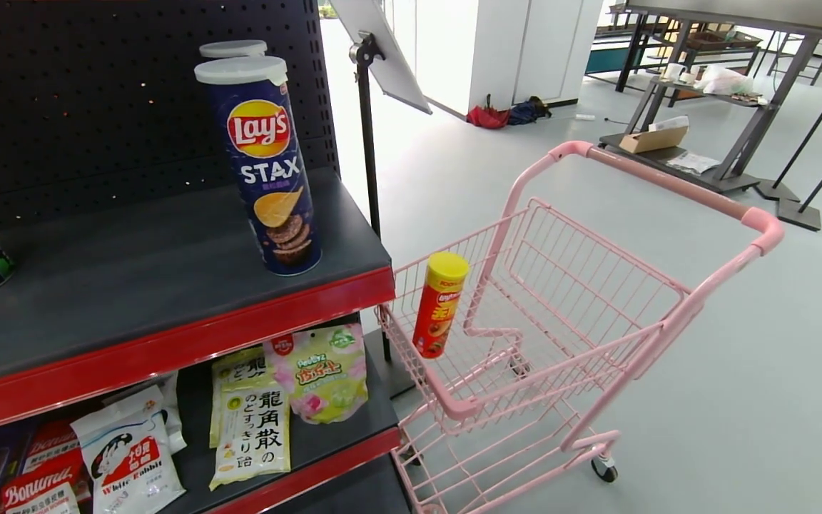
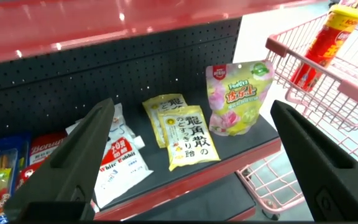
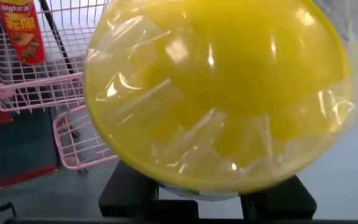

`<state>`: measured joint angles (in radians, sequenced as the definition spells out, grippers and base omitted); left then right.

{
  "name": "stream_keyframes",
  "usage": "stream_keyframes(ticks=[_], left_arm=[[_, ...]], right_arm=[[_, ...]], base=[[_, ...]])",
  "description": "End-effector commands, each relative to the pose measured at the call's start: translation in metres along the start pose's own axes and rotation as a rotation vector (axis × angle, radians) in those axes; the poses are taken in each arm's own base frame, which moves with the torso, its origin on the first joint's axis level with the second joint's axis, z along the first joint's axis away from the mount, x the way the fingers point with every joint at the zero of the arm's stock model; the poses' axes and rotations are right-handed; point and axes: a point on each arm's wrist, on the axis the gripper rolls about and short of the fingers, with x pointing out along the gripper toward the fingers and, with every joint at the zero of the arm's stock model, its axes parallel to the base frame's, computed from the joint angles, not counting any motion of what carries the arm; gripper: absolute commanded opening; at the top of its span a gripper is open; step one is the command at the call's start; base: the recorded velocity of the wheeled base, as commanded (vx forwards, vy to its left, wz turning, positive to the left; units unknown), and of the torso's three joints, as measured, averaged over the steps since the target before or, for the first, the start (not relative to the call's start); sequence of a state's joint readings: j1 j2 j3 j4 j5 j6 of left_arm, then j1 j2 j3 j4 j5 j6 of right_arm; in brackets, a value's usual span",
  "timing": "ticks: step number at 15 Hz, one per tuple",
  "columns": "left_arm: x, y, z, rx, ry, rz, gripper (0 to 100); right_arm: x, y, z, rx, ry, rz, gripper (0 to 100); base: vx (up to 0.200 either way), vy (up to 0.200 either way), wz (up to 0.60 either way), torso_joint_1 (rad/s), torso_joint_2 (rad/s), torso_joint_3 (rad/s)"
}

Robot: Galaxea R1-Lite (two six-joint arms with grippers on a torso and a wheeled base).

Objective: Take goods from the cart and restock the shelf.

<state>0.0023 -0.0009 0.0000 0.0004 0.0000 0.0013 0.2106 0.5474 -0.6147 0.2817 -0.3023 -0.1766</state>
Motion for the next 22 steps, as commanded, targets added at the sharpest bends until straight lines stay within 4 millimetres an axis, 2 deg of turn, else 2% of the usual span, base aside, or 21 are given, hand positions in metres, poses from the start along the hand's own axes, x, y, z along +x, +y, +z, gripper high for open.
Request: stream_keyframes(ticks=[1, 9, 19, 22], left_arm=[[0.0001, 0.0, 0.0001, 0.0, 0.0, 0.001, 100], [0.0001, 0.0, 0.0001, 0.0, 0.0, 0.001, 100], [0.0001, 0.0, 0.0001, 0.0, 0.0, 0.001, 100], [0.0001, 0.0, 0.0001, 0.002, 0.0, 0.001, 100]], right_arm=[[-0.0062, -0.0015, -0.0026, 0.009, -0.026, -0.005, 0], [-0.0011, 0.0008, -0.0012, 0.001, -0.01, 0.04, 0], [-0.0021, 0.0003, -0.001, -0.003, -0.016, 0.028, 0], [-0.0024, 0.0013, -0.0071, -0.006, -0.012, 0.029, 0]], base=[[0.0, 0.0, 0.0, 0.139, -0.4, -0.261], [0.0, 0.0, 0.0, 0.201, -0.54, -0.337], [0.0, 0.0, 0.0, 0.152, -0.36, -0.214], [0.0, 0.0, 0.6, 0.017, -0.03, -0.02]])
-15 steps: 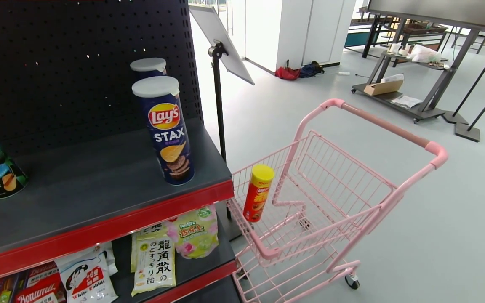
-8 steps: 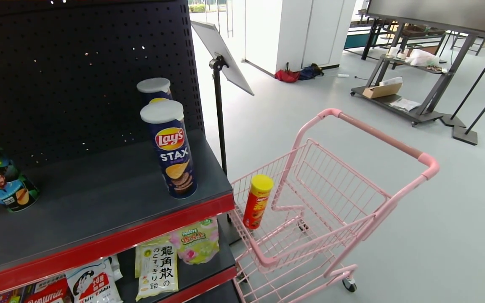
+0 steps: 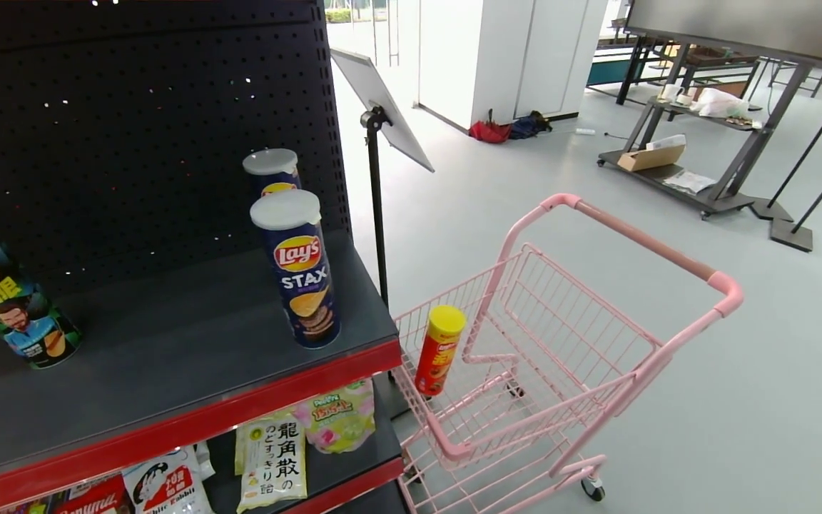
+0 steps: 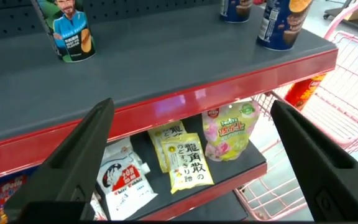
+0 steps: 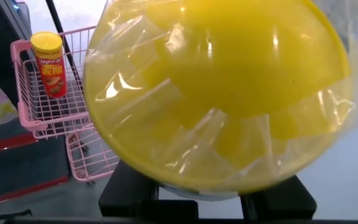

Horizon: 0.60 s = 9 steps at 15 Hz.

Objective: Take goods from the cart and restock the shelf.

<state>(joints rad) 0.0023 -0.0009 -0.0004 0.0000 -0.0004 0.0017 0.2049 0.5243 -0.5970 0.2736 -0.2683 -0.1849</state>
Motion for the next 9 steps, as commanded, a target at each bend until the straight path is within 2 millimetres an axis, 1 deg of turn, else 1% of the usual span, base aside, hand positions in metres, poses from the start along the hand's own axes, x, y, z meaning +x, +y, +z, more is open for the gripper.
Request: stream_keyframes(ticks=[1, 6, 8, 9], left_arm=[[0.0, 0.0, 0.0, 0.0, 0.001, 0.001, 100], [0.0, 0.0, 0.0, 0.0, 0.001, 0.001, 100], [0.0, 0.0, 0.0, 0.0, 0.001, 0.001, 100], [0.0, 0.0, 0.0, 0.0, 0.001, 0.001, 100]], right_arm=[[0.0, 0.001, -0.004, -0.005, 0.002, 0.004, 0], [-0.001, 0.001, -0.008, -0.013, 0.002, 0.006, 0], [-0.003, 0.003, -0.018, -0.014, 0.007, 0.003, 0], [-0.011, 0.002, -0.027, -0.004, -0.024, -0.002, 0]], base=[[0.0, 0.0, 0.6, 0.002, 0.0, -0.002], [0.0, 0.0, 0.6, 0.008, 0.0, 0.0], [0.0, 0.0, 0.0, 0.0, 0.0, 0.0], [0.0, 0.0, 0.0, 0.0, 0.0, 0.0]])
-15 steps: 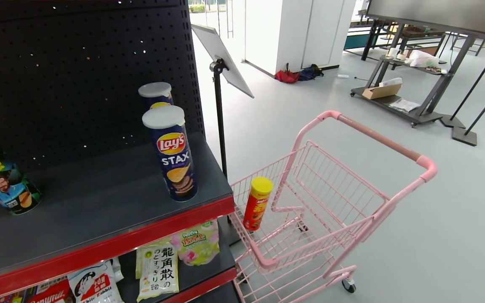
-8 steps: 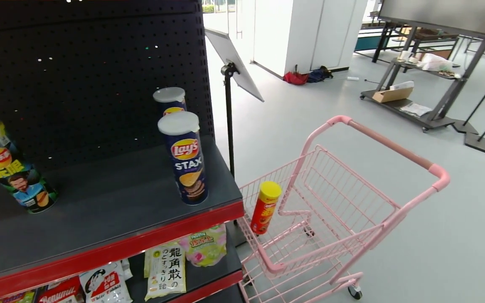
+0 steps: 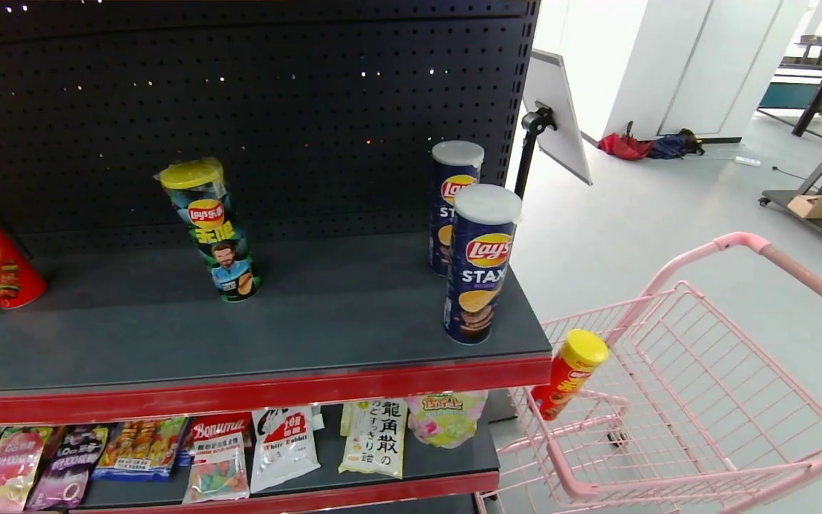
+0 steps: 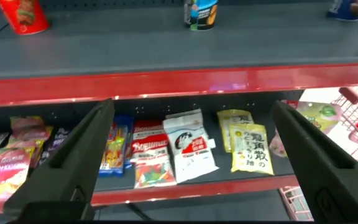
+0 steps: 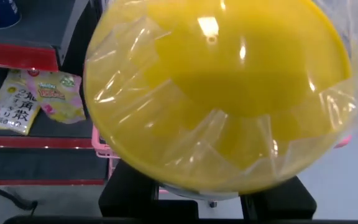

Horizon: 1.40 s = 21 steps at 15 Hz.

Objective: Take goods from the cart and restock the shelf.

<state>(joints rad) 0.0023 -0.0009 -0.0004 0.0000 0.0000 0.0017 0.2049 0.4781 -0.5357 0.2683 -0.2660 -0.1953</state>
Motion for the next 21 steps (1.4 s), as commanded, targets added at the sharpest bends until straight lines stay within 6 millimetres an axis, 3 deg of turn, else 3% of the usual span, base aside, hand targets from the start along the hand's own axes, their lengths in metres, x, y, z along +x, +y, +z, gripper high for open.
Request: stream_keyframes(ticks=[1, 6, 8, 21], left_arm=[[0.0, 0.0, 0.0, 0.0, 0.001, 0.001, 100], [0.0, 0.0, 0.0, 0.0, 0.001, 0.001, 100], [0.0, 0.0, 0.0, 0.0, 0.001, 0.001, 100], [0.0, 0.0, 0.0, 0.0, 0.001, 0.001, 100]], right_arm=[[-0.012, 0.0, -0.015, 0.015, -0.045, -0.009, 0], [-0.03, 0.007, -0.075, 0.046, -0.177, 0.073, 0], [-0.029, 0.007, -0.072, 0.111, -0.208, 0.086, 0], [-0.027, 0.011, -0.075, 0.102, -0.215, 0.188, 0]], base=[[0.0, 0.0, 0.0, 0.0, 0.0, 0.0], [0.0, 0.16, 0.0, -0.003, 0.0, 0.002], [0.0, 0.2, 0.0, 0.019, 0.0, -0.002], [0.0, 0.2, 0.0, 0.0, 0.0, 0.002]])
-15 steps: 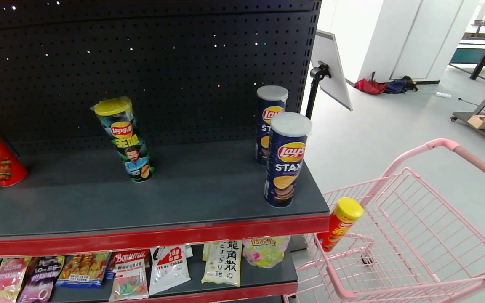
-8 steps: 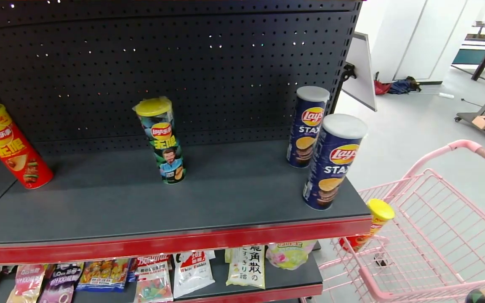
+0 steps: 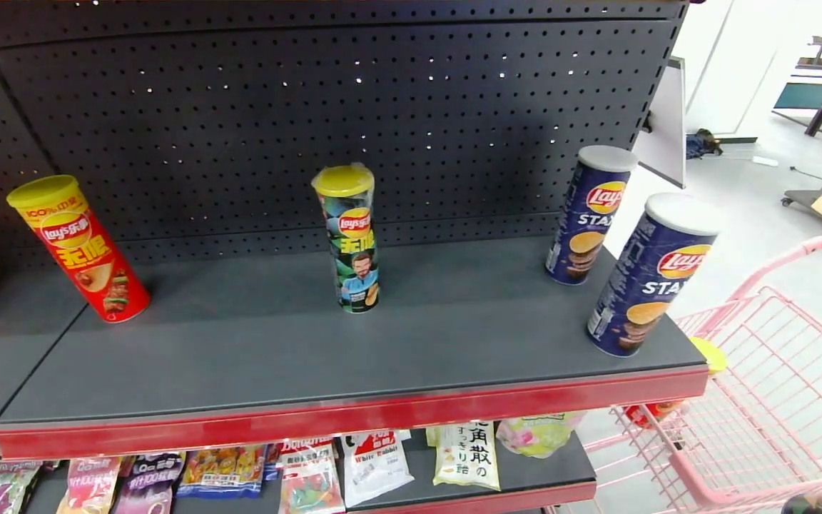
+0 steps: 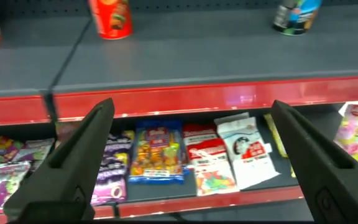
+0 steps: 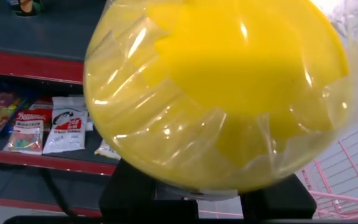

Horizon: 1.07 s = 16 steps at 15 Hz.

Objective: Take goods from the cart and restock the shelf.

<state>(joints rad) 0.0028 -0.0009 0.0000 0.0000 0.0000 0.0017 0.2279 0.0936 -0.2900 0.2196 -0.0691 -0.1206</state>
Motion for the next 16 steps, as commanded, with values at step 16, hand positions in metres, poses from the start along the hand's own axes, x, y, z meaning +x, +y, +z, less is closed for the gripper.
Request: stream_keyframes(ticks=[16], left_arm=[[0.007, -0.004, 0.084, -0.032, -0.014, -0.215, 100]], right_arm=[[0.002, 0.001, -0.004, -0.002, 0.018, 0.042, 0]], base=[[0.0, 0.063, 0.0, 0.001, 0.0, 0.001]])
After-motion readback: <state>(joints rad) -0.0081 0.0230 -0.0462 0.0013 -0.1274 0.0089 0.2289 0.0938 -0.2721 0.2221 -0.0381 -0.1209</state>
